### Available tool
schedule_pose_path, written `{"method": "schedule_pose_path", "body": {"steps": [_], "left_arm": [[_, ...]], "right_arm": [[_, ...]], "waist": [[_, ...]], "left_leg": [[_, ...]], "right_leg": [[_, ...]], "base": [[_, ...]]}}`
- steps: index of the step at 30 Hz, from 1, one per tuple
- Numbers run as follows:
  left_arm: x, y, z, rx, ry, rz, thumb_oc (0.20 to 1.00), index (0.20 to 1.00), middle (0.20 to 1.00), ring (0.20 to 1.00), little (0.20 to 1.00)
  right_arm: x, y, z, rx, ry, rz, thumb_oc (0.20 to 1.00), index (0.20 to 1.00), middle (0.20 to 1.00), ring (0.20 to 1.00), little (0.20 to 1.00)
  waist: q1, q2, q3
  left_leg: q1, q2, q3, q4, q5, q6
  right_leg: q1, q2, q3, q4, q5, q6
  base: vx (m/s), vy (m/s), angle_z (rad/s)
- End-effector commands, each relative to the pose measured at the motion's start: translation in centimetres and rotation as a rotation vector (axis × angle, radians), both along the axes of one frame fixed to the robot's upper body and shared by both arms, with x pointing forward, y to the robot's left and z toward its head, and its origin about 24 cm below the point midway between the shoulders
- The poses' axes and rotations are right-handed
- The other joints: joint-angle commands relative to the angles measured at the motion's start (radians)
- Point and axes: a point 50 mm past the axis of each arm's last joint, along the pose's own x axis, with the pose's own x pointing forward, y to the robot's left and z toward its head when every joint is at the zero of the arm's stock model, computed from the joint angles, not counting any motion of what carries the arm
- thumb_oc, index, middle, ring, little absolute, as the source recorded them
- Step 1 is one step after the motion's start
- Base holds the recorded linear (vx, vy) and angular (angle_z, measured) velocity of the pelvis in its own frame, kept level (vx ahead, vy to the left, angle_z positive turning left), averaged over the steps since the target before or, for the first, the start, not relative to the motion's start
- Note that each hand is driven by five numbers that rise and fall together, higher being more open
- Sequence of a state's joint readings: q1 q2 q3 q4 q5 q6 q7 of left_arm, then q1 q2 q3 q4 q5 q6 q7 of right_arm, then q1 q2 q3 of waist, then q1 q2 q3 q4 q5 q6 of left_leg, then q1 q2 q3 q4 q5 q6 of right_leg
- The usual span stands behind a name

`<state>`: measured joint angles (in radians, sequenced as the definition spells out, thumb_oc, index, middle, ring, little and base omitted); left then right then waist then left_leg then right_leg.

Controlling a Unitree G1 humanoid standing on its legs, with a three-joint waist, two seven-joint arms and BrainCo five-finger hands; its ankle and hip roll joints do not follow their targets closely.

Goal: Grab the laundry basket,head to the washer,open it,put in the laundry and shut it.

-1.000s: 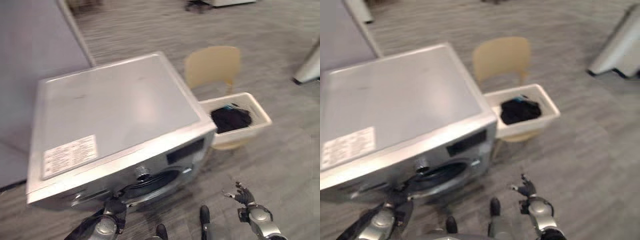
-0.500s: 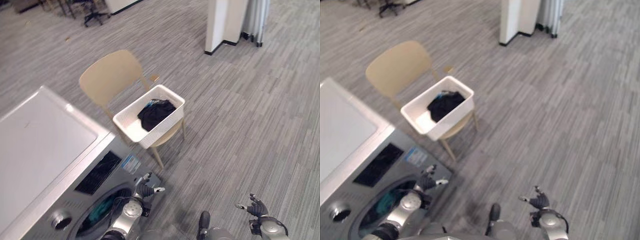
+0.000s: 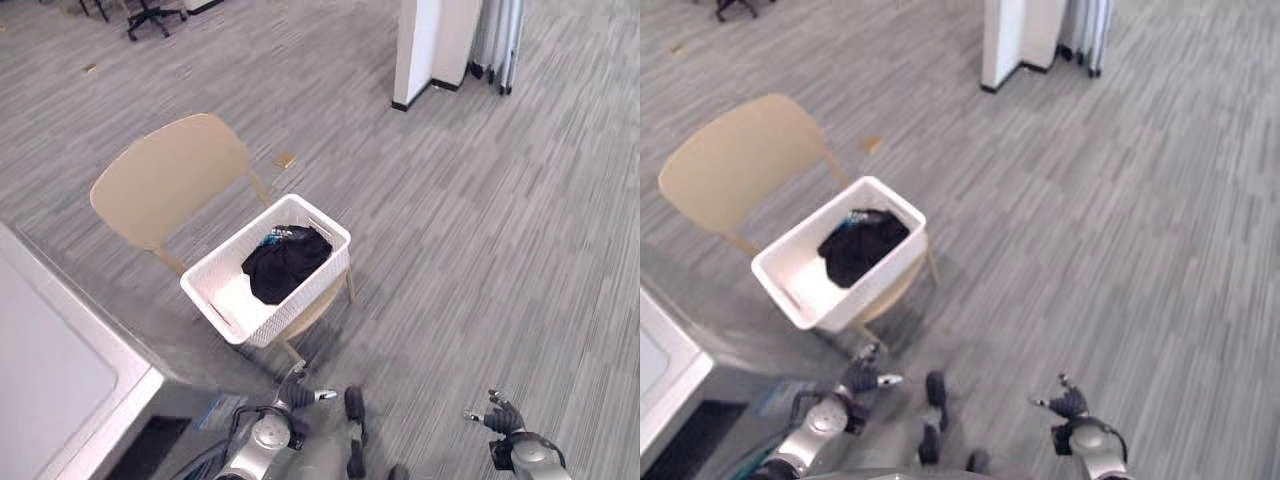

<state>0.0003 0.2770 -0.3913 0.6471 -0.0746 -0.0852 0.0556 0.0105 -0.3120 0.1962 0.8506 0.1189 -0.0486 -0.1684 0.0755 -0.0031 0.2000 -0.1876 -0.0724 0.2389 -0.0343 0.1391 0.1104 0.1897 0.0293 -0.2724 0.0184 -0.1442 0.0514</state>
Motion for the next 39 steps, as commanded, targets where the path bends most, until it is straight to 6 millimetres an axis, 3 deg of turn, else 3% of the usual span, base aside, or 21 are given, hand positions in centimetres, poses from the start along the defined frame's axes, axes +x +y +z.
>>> {"method": "schedule_pose_path", "body": {"steps": [1,3,5,9,12,14,21,22,23,24,25,27,33,35,39], "left_arm": [[2.2,1.9,2.3,0.007,-0.136,0.06,1.0,1.0,1.0,1.0,1.0],[2.2,2.3,2.6,0.007,-0.148,0.076,1.0,1.0,1.0,1.0,1.0],[1.8,2.5,2.6,0.0,-0.147,0.07,1.0,1.0,1.0,1.0,1.0],[1.5,2.6,2.3,-0.027,-0.132,0.096,1.0,1.0,1.0,1.0,1.0],[1.6,2.4,1.8,-0.03,-0.107,0.103,1.0,1.0,1.0,1.0,1.0],[1.7,2.2,1.9,-0.043,-0.108,0.102,1.0,1.0,1.0,1.0,1.0],[1.1,3.0,1.5,-0.044,-0.084,0.137,1.0,1.0,1.0,1.0,1.0],[1.4,3.2,1.9,-0.029,-0.101,0.137,1.0,1.0,1.0,1.0,1.0],[1.3,3.4,2.1,-0.026,-0.112,0.147,1.0,1.0,1.0,1.0,1.0],[1.3,3.4,2.1,-0.026,-0.112,0.147,1.0,1.0,1.0,1.0,1.0],[1.2,3.7,2.1,-0.02,-0.113,0.156,1.0,1.0,1.0,1.0,1.0],[0.8,4.3,2.0,-0.001,-0.105,0.161,1.0,1.0,1.0,1.0,1.0],[-0.8,5.7,1.4,0.041,-0.07,0.172,1.0,1.0,1.0,1.0,1.0],[-1.3,6.4,1.4,0.066,-0.062,0.166,1.0,1.0,1.0,1.0,1.0],[-1.4,7.0,1.4,0.09,-0.059,0.152,1.0,1.0,1.0,1.0,1.0]], "right_arm": [[0.6,-0.6,0.8,-0.002,-0.064,-0.001,1.0,1.0,1.0,1.0,1.0],[0.6,-0.8,0.8,-0.005,-0.064,-0.004,1.0,1.0,1.0,1.0,1.0],[0.9,-1.3,1.1,-0.007,-0.079,-0.015,1.0,1.0,1.0,1.0,1.0],[1.2,-1.6,1.4,-0.01,-0.088,-0.02,1.0,1.0,1.0,1.0,1.0],[2.2,-1.8,1.7,-0.022,-0.092,-0.009,1.0,1.0,1.0,1.0,1.0],[1.9,-1.9,1.5,-0.019,-0.078,-0.008,1.0,1.0,1.0,1.0,1.0],[3.3,-1.9,2.7,-0.07,-0.132,0.075,1.0,1.0,1.0,1.0,1.0],[4.5,-1.9,4.2,-0.11,-0.205,0.112,1.0,1.0,1.0,1.0,1.0],[5.4,-1.9,5.7,-0.163,-0.271,0.164,1.0,1.0,1.0,1.0,1.0],[5.5,-1.9,5.7,-0.163,-0.271,0.164,1.0,1.0,1.0,1.0,1.0],[6.2,-1.8,7.2,-0.214,-0.33,0.22,1.0,1.0,1.0,1.0,1.0],[7.0,-1.7,8.8,-0.284,-0.389,0.303,1.0,1.0,1.0,1.0,1.0],[8.6,-1.0,12.2,-0.477,-0.479,0.541,1.0,1.0,1.0,1.0,1.0],[9.8,-0.4,13.8,-0.58,-0.517,0.66,1.0,1.0,1.0,1.0,1.0],[11.5,0.3,14.9,-0.696,-0.527,0.784,1.0,1.0,1.0,1.0,1.0]], "waist": [[0.044,-0.011,-0.027],[0.047,-0.008,-0.027],[0.035,0.019,-0.028],[0.008,0.041,-0.016],[-0.023,0.033,0.008],[-0.016,0.011,0.006],[-0.003,-0.014,-0.026],[-0.004,-0.022,-0.015],[-0.013,-0.028,-0.012],[-0.014,-0.028,-0.014],[-0.022,-0.032,-0.014],[-0.024,-0.037,-0.019],[-0.003,-0.057,-0.033],[0.022,-0.066,-0.036],[0.058,-0.073,-0.025]], "left_leg": [[0.031,0.016,-0.074,0.054,-0.109,-0.08],[0.044,0.007,-0.103,0.05,-0.117,-0.073],[0.083,-0.013,-0.205,0.023,-0.117,-0.067],[0.106,-0.028,-0.326,0.03,-0.121,-0.07],[0.129,-0.083,-0.508,0.089,-0.151,-0.082],[0.137,-0.112,-0.561,0.109,-0.163,-0.089],[0.124,-0.093,-0.583,0.099,-0.167,-0.114],[0.102,-0.085,-0.554,0.116,-0.17,-0.124],[0.085,-0.052,-0.468,0.104,-0.176,-0.119],[0.082,-0.053,-0.468,0.103,-0.173,-0.119],[0.075,-0.018,-0.38,0.088,-0.176,-0.109],[0.08,-0.001,-0.34,0.077,-0.178,-0.103],[0.094,0.003,-0.335,0.055,-0.177,-0.097],[0.092,0.002,-0.345,0.047,-0.175,-0.099],[0.072,-0.006,-0.369,0.05,-0.172,-0.102]], "right_leg": [[-0.114,-0.057,0.01,0.221,-0.026,0.08],[-0.139,-0.064,0.005,0.242,-0.021,0.081],[-0.233,-0.049,0.073,0.249,-0.028,0.049],[-0.333,-0.032,0.183,0.234,0.001,0.04],[-0.416,-0.022,0.357,0.2,0.082,0.059],[-0.384,-0.032,0.374,0.154,0.097,0.062],[-0.306,-0.062,0.275,0.051,0.115,0.048],[-0.282,-0.074,0.238,0.023,0.113,0.045],[-0.27,-0.086,0.198,0.01,0.108,0.047],[-0.272,-0.086,0.198,0.009,0.11,0.048],[-0.267,-0.093,0.168,0.006,0.107,0.049],[-0.257,-0.094,0.147,0.006,0.098,0.049],[-0.241,-0.095,0.122,0.015,0.075,0.048],[-0.244,-0.097,0.111,0.021,0.066,0.049],[-0.258,-0.102,0.088,0.03,0.059,0.05]], "base": [[0.12,-0.011,0.77],[0.09,-0.017,1.23],[0.14,-0.027,1.44],[0.08,-0.046,1.58],[0.12,-0.159,1.61],[0.09,-0.126,1.88],[0.08,-0.154,1.0],[0.07,-0.165,0.99],[0.03,-0.115,0.88],[0.06,-0.065,0.74],[0.07,-0.017,0.69],[0.12,-0.007,0.72],[0.13,0.023,0.24],[0.11,0.031,-0.08],[0.07,0.03,0.05]]}}
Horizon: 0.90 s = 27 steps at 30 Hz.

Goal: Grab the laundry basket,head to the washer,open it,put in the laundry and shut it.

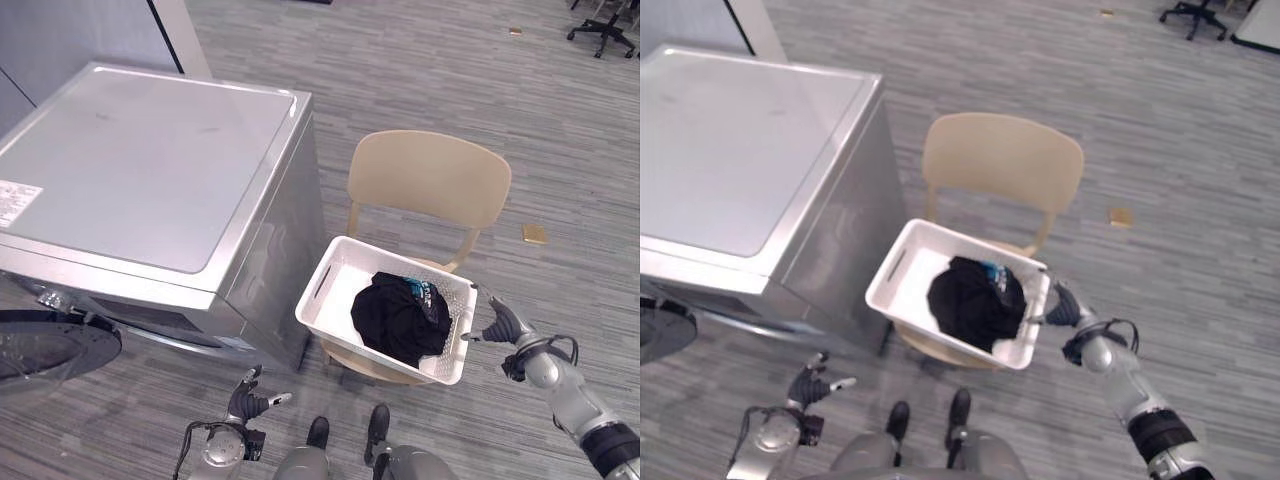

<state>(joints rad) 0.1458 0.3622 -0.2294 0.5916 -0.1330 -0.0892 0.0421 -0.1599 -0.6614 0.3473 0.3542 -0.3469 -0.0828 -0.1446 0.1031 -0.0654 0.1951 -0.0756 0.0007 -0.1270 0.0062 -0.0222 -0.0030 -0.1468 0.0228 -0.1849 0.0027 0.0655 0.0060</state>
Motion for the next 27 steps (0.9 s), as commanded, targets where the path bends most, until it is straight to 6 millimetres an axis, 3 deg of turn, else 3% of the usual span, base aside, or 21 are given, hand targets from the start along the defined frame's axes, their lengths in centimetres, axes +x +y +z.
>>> {"method": "schedule_pose_path", "body": {"steps": [1,8,12,16,20,22,25,26,27], "left_arm": [[2.0,1.1,1.5,0.071,-0.095,-0.05,1.0,1.0,1.0,1.0,1.0],[2.8,1.4,1.8,0.085,-0.118,-0.034,1.0,1.0,1.0,1.0,1.0],[3.7,1.3,2.1,0.086,-0.145,-0.021,1.0,1.0,1.0,1.0,1.0],[5.1,0.9,2.8,0.069,-0.201,0.009,1.0,1.0,1.0,1.0,1.0],[6.3,0.4,3.4,0.057,-0.238,0.027,1.0,1.0,1.0,1.0,1.0],[7.6,-1.1,4.0,0.03,-0.284,0.012,1.0,1.0,1.0,1.0,1.0],[7.9,-1.6,4.2,0.024,-0.294,0.002,1.0,1.0,1.0,1.0,1.0],[8.2,-2.4,4.3,0.02,-0.301,-0.022,1.0,1.0,1.0,1.0,1.0],[8.3,-2.5,4.3,0.021,-0.3,-0.031,1.0,1.0,1.0,1.0,1.0]], "right_arm": [[1.0,0.5,1.0,-0.107,-0.039,0.086,1.0,1.0,1.0,1.0,1.0],[3.6,1.9,1.5,-0.232,-0.044,0.147,1.0,1.0,1.0,1.0,1.0],[4.6,2.4,0.5,-0.306,-0.014,0.143,1.0,1.0,1.0,1.0,1.0],[6.5,0.5,0.7,-0.438,-0.016,0.013,1.0,1.0,1.0,1.0,1.0],[6.9,-1.4,0.3,-0.552,0.035,-0.077,1.0,1.0,1.0,1.0,1.0],[6.9,-4.0,0.5,-0.68,0.091,-0.197,1.0,1.0,1.0,1.0,1.0],[7.0,-4.4,0.6,-0.683,0.095,-0.22,1.0,1.0,1.0,1.0,1.0],[6.6,-4.6,0.0,-0.644,0.132,-0.256,0.915,0.915,0.915,0.915,0.915],[6.7,-4.3,-0.1,-0.614,0.134,-0.261,0.476,0.476,0.476,0.476,0.476]], "waist": [[0.028,-0.011,-0.02],[0.081,-0.014,0.026],[0.114,-0.008,0.065],[0.143,0.011,0.118],[0.159,0.024,0.148],[0.173,0.044,0.17],[0.173,0.049,0.174],[0.172,0.055,0.179],[0.171,0.056,0.181]], "left_leg": [[-0.041,-0.079,-0.003,0.01,-0.011,0.011],[-0.113,-0.096,-0.046,0.019,0.007,0.001],[-0.164,-0.106,-0.071,0.034,0.021,-0.009],[-0.227,-0.112,-0.074,0.046,0.042,-0.027],[-0.256,-0.114,-0.075,0.047,0.055,-0.038],[-0.28,-0.115,-0.086,0.032,0.079,-0.046],[-0.283,-0.114,-0.089,0.026,0.084,-0.047],[-0.286,-0.114,-0.092,0.019,0.089,-0.049],[-0.286,-0.115,-0.094,0.017,0.091,-0.049]], "right_leg": [[0.078,-0.095,0.0,0.046,-0.151,0.096],[0.023,-0.104,-0.039,0.054,-0.149,0.096],[-0.018,-0.109,-0.057,0.071,-0.147,0.094],[-0.073,-0.113,-0.062,0.078,-0.131,0.093],[-0.103,-0.111,-0.063,0.083,-0.126,0.091],[-0.128,-0.112,-0.074,0.081,-0.118,0.093],[-0.132,-0.111,-0.076,0.079,-0.117,0.093],[-0.136,-0.111,-0.077,0.076,-0.113,0.093],[-0.137,-0.111,-0.078,0.073,-0.111,0.094]], "base": [[0.0,0.0,0.0],[-0.02,0.016,0.23],[-0.05,-0.004,0.27],[-0.06,0.019,0.13],[-0.07,0.006,0.03],[-0.09,0.001,0.06],[-0.04,0.001,0.12],[-0.06,-0.003,0.13],[-0.05,-0.008,0.05]]}}
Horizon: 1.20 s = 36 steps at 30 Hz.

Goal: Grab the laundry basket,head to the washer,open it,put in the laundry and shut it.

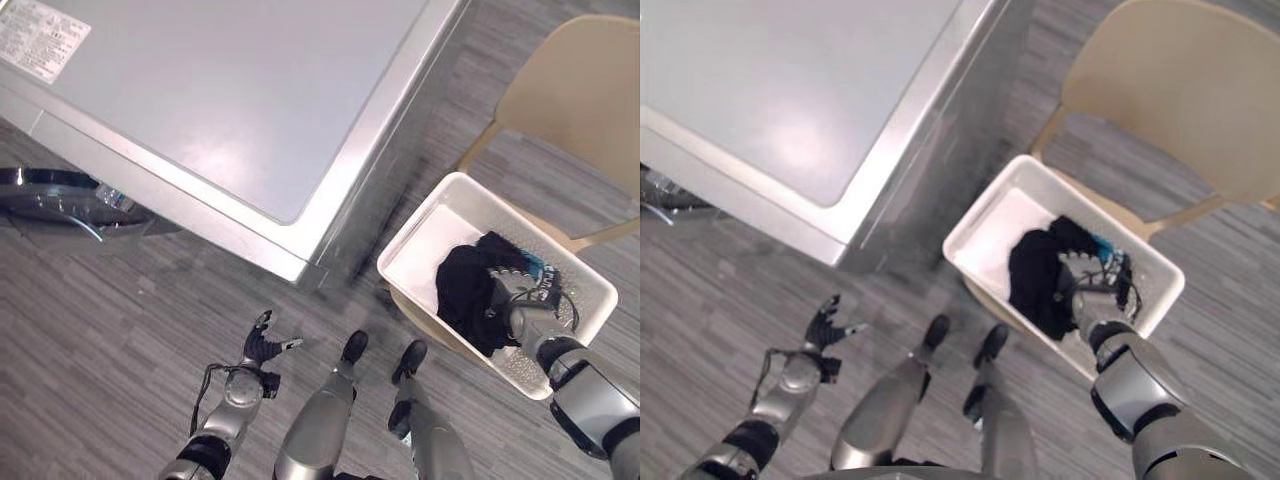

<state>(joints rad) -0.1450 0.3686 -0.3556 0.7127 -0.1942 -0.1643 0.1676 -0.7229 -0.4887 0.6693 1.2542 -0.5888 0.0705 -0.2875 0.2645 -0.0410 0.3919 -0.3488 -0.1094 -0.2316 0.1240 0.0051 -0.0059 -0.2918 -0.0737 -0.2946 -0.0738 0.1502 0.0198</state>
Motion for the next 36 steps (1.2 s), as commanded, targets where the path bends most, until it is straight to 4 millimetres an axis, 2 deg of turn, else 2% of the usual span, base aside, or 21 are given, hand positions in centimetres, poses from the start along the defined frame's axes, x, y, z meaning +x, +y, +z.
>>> {"method": "schedule_pose_path", "body": {"steps": [1,5,6,8,15,17,18,21,25,29,33,36], "left_arm": [[0.3,-0.7,0.9,-0.028,-0.063,-0.008,1.0,1.0,1.0,1.0,1.0],[0.3,-0.8,0.6,-0.022,-0.046,-0.017,1.0,1.0,1.0,1.0,1.0],[0.3,-0.6,0.6,-0.028,-0.038,-0.011,1.0,1.0,1.0,1.0,1.0],[0.4,-0.1,0.6,-0.033,-0.035,0.007,1.0,1.0,1.0,1.0,1.0],[-0.7,1.7,0.5,-0.064,-0.019,0.072,1.0,1.0,1.0,1.0,1.0],[-1.0,1.9,0.5,-0.065,-0.015,0.08,1.0,1.0,1.0,1.0,1.0],[-1.8,2.5,0.3,-0.064,0.001,0.092,1.0,1.0,1.0,1.0,1.0],[-2.6,2.9,0.1,-0.061,0.019,0.096,1.0,1.0,1.0,1.0,1.0],[-4.0,3.3,-0.4,-0.065,0.051,0.119,1.0,1.0,1.0,1.0,1.0],[-5.1,3.6,-0.8,-0.072,0.07,0.146,1.0,1.0,1.0,1.0,1.0],[-4.3,3.2,-0.2,-0.069,0.038,0.118,1.0,1.0,1.0,1.0,1.0],[-3.8,3.2,0.5,-0.071,0.004,0.106,1.0,1.0,1.0,1.0,1.0]], "right_arm": [[0.0,-1.9,1.1,-0.035,-0.028,-0.056,0.2,0.2,0.2,0.2,0.2],[-0.1,-0.8,0.5,0.119,-0.044,-0.079,0.2,0.2,0.2,0.2,0.2],[-0.1,0.0,0.2,0.25,-0.07,-0.103,0.2,0.2,0.2,0.2,0.2],[-0.3,0.8,-0.3,0.399,-0.096,-0.135,0.2,0.2,0.2,0.2,0.2],[-1.0,3.3,0.1,0.951,-0.284,-0.241,0.2,0.2,0.2,0.2,0.2],[-1.2,3.5,0.1,1.013,-0.301,-0.247,0.2,0.2,0.2,0.2,0.2],[-1.8,4.1,0.5,1.158,-0.34,-0.237,0.2,0.2,0.2,0.2,0.2],[-2.5,4.7,1.6,1.332,-0.389,-0.187,0.2,0.2,0.2,0.2,0.2],[-3.6,5.2,3.6,1.466,-0.44,-0.072,0.2,0.2,0.2,0.2,0.2],[-4.5,6.6,6.9,1.556,-0.499,0.119,0.2,0.2,0.2,0.2,0.2],[-5.4,7.1,9.2,1.603,-0.558,0.24,0.2,0.2,0.2,0.2,0.2],[-6.1,7.0,10.7,1.611,-0.618,0.307,0.2,0.2,0.2,0.2,0.2]], "waist": [[0.01,0.032,-0.016],[0.002,0.028,-0.023],[-0.006,0.024,-0.027],[-0.015,0.02,-0.033],[-0.054,0.013,-0.076],[-0.059,0.013,-0.085],[-0.072,0.011,-0.101],[-0.088,0.001,-0.133],[-0.108,-0.008,-0.175],[-0.124,0.002,-0.196],[-0.154,0.022,-0.18],[-0.147,0.02,-0.2]], "left_leg": [[-0.011,-0.005,0.01,-0.103,0.064,-0.046],[0.001,-0.003,0.01,-0.114,0.065,-0.045],[0.01,-0.002,0.011,-0.119,0.064,-0.042],[0.028,0.001,0.016,-0.128,0.061,-0.039],[0.092,0.008,0.034,-0.146,0.045,-0.026],[0.1,0.008,0.035,-0.145,0.043,-0.022],[0.126,0.009,0.04,-0.145,0.034,-0.017],[0.169,0.011,0.048,-0.145,0.018,-0.011],[0.219,0.013,0.06,-0.137,-0.005,-0.002],[0.268,0.022,0.075,-0.137,-0.012,0.011],[0.234,0.022,0.039,-0.103,0.023,0.003],[0.176,0.007,0.001,-0.08,0.055,-0.013]], "right_leg": [[0.008,-0.014,0.032,0.148,-0.194,0.081],[0.017,-0.013,0.035,0.136,-0.191,0.08],[0.023,-0.013,0.038,0.133,-0.19,0.079],[0.035,-0.012,0.043,0.129,-0.191,0.079],[0.087,-0.013,0.053,0.126,-0.2,0.081],[0.094,-0.015,0.052,0.126,-0.199,0.082],[0.12,-0.017,0.055,0.128,-0.206,0.083],[0.16,-0.02,0.055,0.129,-0.214,0.086],[0.202,-0.021,0.065,0.138,-0.223,0.089],[0.208,-0.022,0.103,0.199,-0.235,0.096],[0.169,0.034,0.226,0.362,-0.276,0.091],[0.21,0.07,0.289,0.465,-0.305,0.079]], "base": [[0.0,0.0,0.0],[0.0,0.0,0.0],[0.0,0.0,0.0],[0.0,0.0,0.0],[0.01,0.02,-0.08],[0.03,0.038,-0.09],[0.07,0.049,0.01],[0.07,0.041,-0.14],[0.06,0.049,-0.1],[-0.01,0.046,-0.23],[-0.17,-0.022,0.09],[-0.2,-0.113,0.68]]}}
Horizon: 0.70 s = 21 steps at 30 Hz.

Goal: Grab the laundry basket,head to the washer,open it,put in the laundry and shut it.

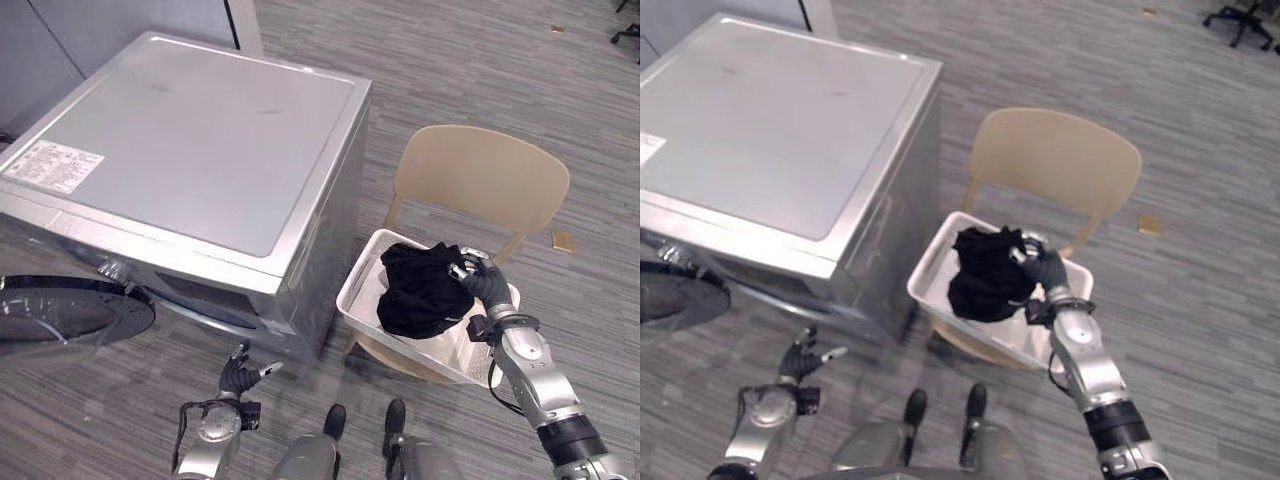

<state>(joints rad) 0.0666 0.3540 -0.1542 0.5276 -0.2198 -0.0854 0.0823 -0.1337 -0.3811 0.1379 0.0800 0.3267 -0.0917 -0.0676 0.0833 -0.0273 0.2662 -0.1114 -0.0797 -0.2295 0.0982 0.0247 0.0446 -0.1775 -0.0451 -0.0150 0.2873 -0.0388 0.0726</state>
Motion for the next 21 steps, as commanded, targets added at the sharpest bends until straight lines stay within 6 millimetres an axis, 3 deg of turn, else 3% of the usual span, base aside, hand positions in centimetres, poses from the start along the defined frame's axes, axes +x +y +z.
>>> {"method": "schedule_pose_path", "body": {"steps": [1,3,4,5,6,9,10,11,12,13,14,15,17,18,19,21], "left_arm": [[0.5,0.6,1.3,0.048,-0.068,-0.033,1.0,1.0,1.0,1.0,1.0],[0.6,0.7,1.6,0.048,-0.087,-0.022,1.0,1.0,1.0,1.0,1.0],[1.1,0.2,2.3,0.027,-0.128,-0.03,1.0,1.0,1.0,1.0,1.0],[1.1,0.1,2.5,0.018,-0.14,-0.025,1.0,1.0,1.0,1.0,1.0],[1.3,-0.1,2.7,0.009,-0.155,-0.026,1.0,1.0,1.0,1.0,1.0],[1.9,-0.9,3.7,-0.021,-0.206,-0.047,1.0,1.0,1.0,1.0,1.0],[2.6,-1.6,4.8,-0.015,-0.263,-0.077,1.0,1.0,1.0,1.0,1.0],[2.7,-1.7,4.8,-0.015,-0.264,-0.077,1.0,1.0,1.0,1.0,1.0],[3.4,-2.9,6.0,-0.026,-0.322,-0.133,1.0,1.0,1.0,1.0,1.0],[3.4,-2.9,6.0,-0.026,-0.322,-0.133,1.0,1.0,1.0,1.0,1.0],[3.9,-3.6,6.9,-0.012,-0.368,-0.174,1.0,1.0,1.0,1.0,1.0],[4.7,-5.3,8.4,-0.007,-0.445,-0.267,1.0,1.0,1.0,1.0,1.0],[4.7,-5.3,8.4,-0.007,-0.445,-0.267,1.0,1.0,1.0,1.0,1.0],[5.1,-6.0,9.0,-0.007,-0.472,-0.299,1.0,1.0,1.0,1.0,1.0],[5.2,-7.2,9.8,0.007,-0.507,-0.358,1.0,1.0,1.0,1.0,1.0],[5.7,-8.7,10.1,0.017,-0.525,-0.423,1.0,1.0,1.0,1.0,1.0]], "right_arm": [[-0.4,-0.3,5.0,0.05,-0.268,0.023,0.2,0.2,0.2,0.2,0.2],[-0.5,-0.2,5.8,0.061,-0.309,0.019,0.2,0.2,0.2,0.2,0.2],[-0.2,0.3,6.4,0.087,-0.327,0.033,0.2,0.2,0.2,0.2,0.2],[0.0,0.5,6.9,0.089,-0.348,0.037,0.2,0.2,0.2,0.2,0.2],[0.2,0.8,7.5,0.097,-0.373,0.045,0.2,0.2,0.2,0.2,0.2],[0.2,1.4,8.8,0.089,-0.425,0.073,0.2,0.2,0.2,0.2,0.2],[0.2,1.6,9.6,0.059,-0.461,0.085,0.2,0.2,0.2,0.2,0.2],[0.2,1.6,9.6,0.059,-0.462,0.085,0.2,0.2,0.2,0.2,0.2],[-0.1,1.8,9.7,0.045,-0.458,0.095,0.2,0.2,0.2,0.2,0.2],[-0.1,1.8,9.7,0.044,-0.458,0.095,0.2,0.2,0.2,0.2,0.2],[-0.3,2.1,9.9,0.041,-0.471,0.11,0.2,0.2,0.2,0.2,0.2],[-0.7,2.4,10.2,0.044,-0.493,0.131,0.2,0.2,0.2,0.2,0.2],[-0.7,2.4,10.2,0.044,-0.493,0.131,0.2,0.2,0.2,0.2,0.2],[-0.8,2.6,10.3,0.042,-0.5,0.137,0.2,0.2,0.2,0.2,0.2],[-1.1,3.2,10.2,0.056,-0.497,0.162,0.2,0.2,0.2,0.2,0.2],[-1.3,3.8,10.8,0.076,-0.526,0.191,0.2,0.2,0.2,0.2,0.2]], "waist": [[0.04,0.007,-0.088],[0.049,0.002,-0.097],[0.073,-0.001,-0.105],[0.081,0.001,-0.104],[0.086,0.011,-0.101],[0.081,0.031,-0.097],[0.066,0.031,-0.067],[0.066,0.034,-0.068],[0.034,0.021,-0.068],[0.034,0.021,-0.069],[0.021,0.009,-0.069],[-0.01,-0.012,-0.088],[-0.012,-0.01,-0.09],[-0.031,-0.014,-0.104],[-0.05,0.002,-0.132],[-0.063,0.005,-0.153]], "left_leg": [[-0.079,-0.021,-0.009,-0.056,0.046,-0.068],[-0.101,-0.027,-0.014,-0.056,0.06,-0.077],[-0.129,-0.028,-0.024,-0.073,0.105,-0.098],[-0.146,-0.021,-0.026,-0.088,0.131,-0.116],[-0.164,-0.011,-0.029,-0.106,0.165,-0.131],[-0.193,0.0,-0.022,-0.161,0.192,-0.141],[-0.206,-0.005,0.026,-0.145,0.155,-0.146],[-0.21,-0.003,0.025,-0.143,0.155,-0.146],[-0.199,0.018,0.136,-0.075,0.104,-0.119],[-0.2,0.018,0.136,-0.075,0.104,-0.119],[-0.181,0.02,0.157,-0.019,0.066,-0.111],[-0.12,0.031,0.159,0.045,-0.029,-0.1],[-0.122,0.031,0.157,0.044,-0.026,-0.1],[-0.074,0.057,0.172,0.041,-0.055,-0.1],[-0.014,0.081,0.193,-0.022,-0.048,-0.091],[0.017,0.075,0.19,-0.099,-0.032,-0.093]], "right_leg": [[0.107,0.056,0.029,0.109,-0.108,0.024],[0.142,0.072,0.056,0.081,-0.117,0.022],[0.2,0.088,0.058,-0.017,-0.192,-0.017],[0.213,0.097,0.047,-0.065,-0.209,-0.031],[0.214,0.114,0.044,-0.1,-0.214,-0.041],[0.212,0.143,0.052,-0.167,-0.202,-0.059],[0.196,0.128,0.023,-0.167,-0.181,-0.058],[0.194,0.13,0.023,-0.168,-0.177,-0.058],[0.181,0.092,-0.023,-0.192,-0.136,-0.044],[0.18,0.092,-0.023,-0.192,-0.135,-0.044],[0.175,0.066,-0.043,-0.208,-0.115,-0.037],[0.165,0.02,-0.094,-0.234,-0.093,-0.028],[0.163,0.02,-0.097,-0.236,-0.09,-0.028],[0.159,0.008,-0.118,-0.236,-0.089,-0.025],[0.156,0.003,-0.144,-0.237,-0.086,-0.014],[0.162,-0.003,-0.155,-0.226,-0.082,-0.007]], "base": [[-0.2,-0.173,0.67],[-0.18,-0.151,0.39],[-0.22,-0.187,0.06],[-0.36,-0.259,0.13],[-0.24,-0.172,0.32],[-0.32,-0.123,0.4],[-0.34,-0.066,0.54],[-0.43,-0.002,0.98],[-0.19,0.026,0.92],[-0.3,0.055,1.04],[-0.27,0.113,0.9],[-0.28,0.114,0.8],[-0.09,0.065,0.86],[0.03,0.187,0.92],[0.05,0.249,0.63],[0.08,0.229,0.55]]}}
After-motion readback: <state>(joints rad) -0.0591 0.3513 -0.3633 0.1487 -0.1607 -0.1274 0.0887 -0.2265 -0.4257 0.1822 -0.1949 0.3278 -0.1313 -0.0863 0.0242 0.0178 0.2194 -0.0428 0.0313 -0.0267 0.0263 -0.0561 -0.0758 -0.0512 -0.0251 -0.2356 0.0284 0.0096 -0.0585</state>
